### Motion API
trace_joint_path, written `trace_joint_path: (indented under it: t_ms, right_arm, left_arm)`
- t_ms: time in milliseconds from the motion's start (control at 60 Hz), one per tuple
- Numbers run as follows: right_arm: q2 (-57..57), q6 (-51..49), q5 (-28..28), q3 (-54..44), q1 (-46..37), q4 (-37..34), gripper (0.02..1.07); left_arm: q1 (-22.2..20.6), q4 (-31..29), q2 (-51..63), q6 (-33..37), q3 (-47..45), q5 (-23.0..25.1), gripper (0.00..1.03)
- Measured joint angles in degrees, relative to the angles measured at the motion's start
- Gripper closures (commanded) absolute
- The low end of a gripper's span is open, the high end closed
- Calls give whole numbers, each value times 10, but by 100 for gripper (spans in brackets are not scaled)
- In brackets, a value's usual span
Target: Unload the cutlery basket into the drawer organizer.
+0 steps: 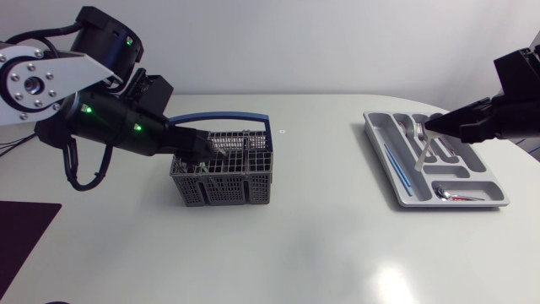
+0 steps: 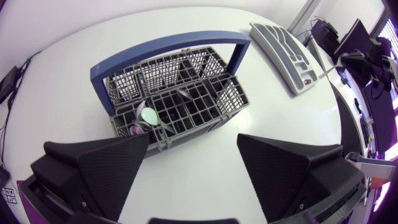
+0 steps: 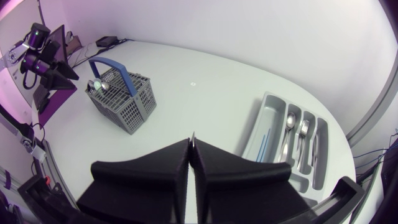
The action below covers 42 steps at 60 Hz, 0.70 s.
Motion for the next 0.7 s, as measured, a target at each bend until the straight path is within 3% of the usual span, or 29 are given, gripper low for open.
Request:
trace_joint_path:
  t_ms: [317,700]
  right_arm:
    - [33,-104,2,-21,-87,-1,101]
    - [111,-207,93,-60,-153,123,101]
  left_arm:
    - [-27,10,-1,-73,3,-11,4]
    - [-30,11,6,-170,26,-13,4]
